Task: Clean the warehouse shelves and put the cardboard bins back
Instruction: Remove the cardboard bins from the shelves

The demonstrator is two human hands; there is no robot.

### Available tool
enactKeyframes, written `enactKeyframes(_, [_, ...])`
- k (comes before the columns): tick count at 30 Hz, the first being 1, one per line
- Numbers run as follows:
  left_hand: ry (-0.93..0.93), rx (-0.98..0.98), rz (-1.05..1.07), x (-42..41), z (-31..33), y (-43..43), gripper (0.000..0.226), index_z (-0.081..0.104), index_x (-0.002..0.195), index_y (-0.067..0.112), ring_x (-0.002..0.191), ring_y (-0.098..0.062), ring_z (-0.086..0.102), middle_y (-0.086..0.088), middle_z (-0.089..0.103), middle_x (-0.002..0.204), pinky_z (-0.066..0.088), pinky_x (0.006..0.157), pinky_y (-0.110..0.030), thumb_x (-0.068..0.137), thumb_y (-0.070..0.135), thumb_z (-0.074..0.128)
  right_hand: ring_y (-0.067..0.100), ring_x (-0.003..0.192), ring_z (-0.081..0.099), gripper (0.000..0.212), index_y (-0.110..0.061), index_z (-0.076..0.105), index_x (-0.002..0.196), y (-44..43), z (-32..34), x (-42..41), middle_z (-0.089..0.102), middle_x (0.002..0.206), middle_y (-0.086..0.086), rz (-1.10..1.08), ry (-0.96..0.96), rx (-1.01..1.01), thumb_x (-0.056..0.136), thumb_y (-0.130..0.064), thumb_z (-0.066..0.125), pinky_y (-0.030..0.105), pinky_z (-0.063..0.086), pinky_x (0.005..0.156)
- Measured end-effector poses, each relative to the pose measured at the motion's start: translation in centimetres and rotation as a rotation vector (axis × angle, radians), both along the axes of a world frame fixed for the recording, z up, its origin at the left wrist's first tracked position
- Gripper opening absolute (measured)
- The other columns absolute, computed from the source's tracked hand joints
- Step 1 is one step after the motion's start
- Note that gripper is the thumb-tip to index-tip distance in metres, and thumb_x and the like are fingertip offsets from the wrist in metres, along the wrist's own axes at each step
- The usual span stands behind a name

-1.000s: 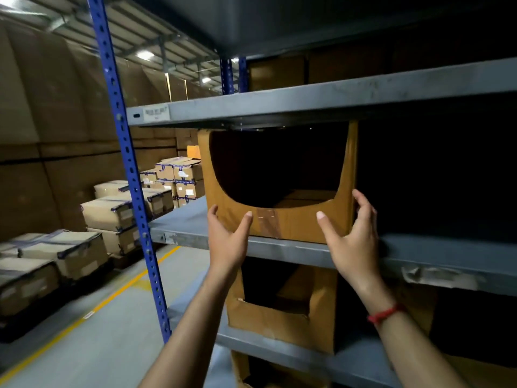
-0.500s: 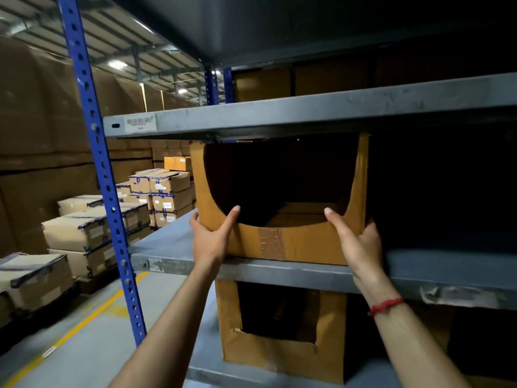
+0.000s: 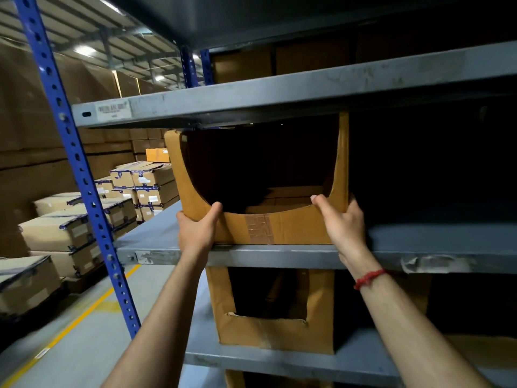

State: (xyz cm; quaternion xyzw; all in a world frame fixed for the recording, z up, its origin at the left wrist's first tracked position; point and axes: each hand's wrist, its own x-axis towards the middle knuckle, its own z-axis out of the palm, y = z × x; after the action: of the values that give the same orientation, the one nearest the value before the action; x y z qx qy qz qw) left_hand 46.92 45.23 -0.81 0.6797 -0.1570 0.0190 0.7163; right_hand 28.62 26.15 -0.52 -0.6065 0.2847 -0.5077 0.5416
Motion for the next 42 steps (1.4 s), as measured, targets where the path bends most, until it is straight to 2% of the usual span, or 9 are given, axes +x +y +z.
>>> enactKeyframes(10, [0.063,-0.078,0.106,-4.5,0.3,0.4,0.076,0.044,0.134,0.018,0.113,-0.024,0.054,0.001,0.055,0.121,0.047,0.101,-0.046,0.076,0.053,0.080,0.015,0.099,0.050,0.069,-0.013,0.049,0.137,-0.1,0.4,-2.7,0.051,0.109,-0.005,0.054,-0.013,-0.009,0.082,-0.046,0.075,0.029,0.038,0.082])
enactKeyframes(15, [0.083,-0.087,0.248,-8.4,0.6,0.6,0.074,0.048,0.129,0.020,0.112,-0.023,0.052,0.001,0.054,0.117,0.046,0.102,-0.045,0.073,0.056,0.080,0.010,0.080,0.053,0.055,-0.017,0.051,0.121,-0.8,0.7,-4.6,0.055,0.095,-0.006,0.160,0.028,-0.008,0.082,-0.048,0.075,0.022,0.041,0.060])
enactKeyframes(18, [0.070,-0.081,0.286,-10.7,0.7,0.7,0.076,0.046,0.131,0.020,0.113,-0.024,0.055,0.001,0.054,0.117,0.047,0.103,-0.045,0.073,0.056,0.081,0.013,0.085,0.058,0.050,-0.021,0.050,0.110,-1.4,0.8,-6.2,0.057,0.091,-0.009,0.204,0.047,-0.014,0.080,-0.051,0.075,0.026,0.045,0.063])
enactKeyframes(22, [0.036,-0.077,0.339,-14.4,0.3,0.7,0.065,0.043,0.120,0.024,0.109,-0.025,0.057,0.000,0.055,0.114,0.051,0.095,-0.041,0.074,0.053,0.081,0.018,0.087,0.060,0.055,-0.015,0.054,0.115,-1.9,1.0,-9.1,0.061,0.100,-0.001,0.246,0.050,-0.010,0.080,-0.051,0.075,0.029,0.046,0.071])
enactKeyframes(26, [0.006,-0.079,0.414,-18.7,0.5,0.9,0.065,0.041,0.119,0.024,0.108,-0.023,0.057,-0.002,0.055,0.118,0.051,0.091,-0.037,0.074,0.050,0.082,0.018,0.089,0.056,0.048,-0.019,0.050,0.111,-2.3,1.3,-12.2,0.057,0.099,-0.002,0.305,0.033,-0.008,0.083,-0.049,0.073,0.029,0.042,0.074])
enactKeyframes(29, [0.003,-0.081,0.472,-21.7,0.2,1.2,0.073,0.043,0.122,0.023,0.109,-0.024,0.059,-0.005,0.057,0.122,0.053,0.089,-0.039,0.068,0.052,0.084,0.014,0.082,0.056,0.040,-0.017,0.054,0.104,-2.3,1.2,-14.4,0.056,0.088,-0.008,0.351,0.021,-0.001,0.085,-0.046,0.073,0.028,0.042,0.073])
enactKeyframes(33, [0.006,-0.070,0.498,-25.6,-0.3,1.8,0.073,0.039,0.127,0.020,0.110,-0.024,0.056,-0.008,0.054,0.124,0.045,0.083,-0.032,0.074,0.046,0.082,0.012,0.080,0.057,0.026,-0.025,0.054,0.085,-1.9,1.2,-17.2,0.057,0.085,-0.009,0.395,0.026,-0.008,0.085,-0.044,0.073,0.028,0.045,0.071])
enactKeyframes(38, [0.007,-0.071,0.478,-29.6,-0.5,3.0,0.094,0.036,0.120,0.029,0.110,-0.027,0.057,-0.008,0.052,0.127,0.052,0.092,-0.040,0.043,0.068,0.074,0.018,0.091,0.056,0.050,-0.021,0.049,0.108,-1.4,1.2,-20.4,0.056,0.091,-0.007,0.450,0.047,0.028,0.082,-0.057,0.071,0.032,0.046,0.082])
enactKeyframes(42, [0.015,-0.038,0.504,-32.1,-1.2,4.4,0.110,0.039,0.135,0.024,0.110,-0.027,0.058,-0.007,0.052,0.126,0.055,0.094,-0.043,0.041,0.069,0.074,0.022,0.098,0.054,0.069,-0.018,0.058,0.129,-1.5,1.3,-22.5,0.059,0.103,0.000,0.548,0.105,0.051,0.078,-0.063,0.071,0.033,0.045,0.087])
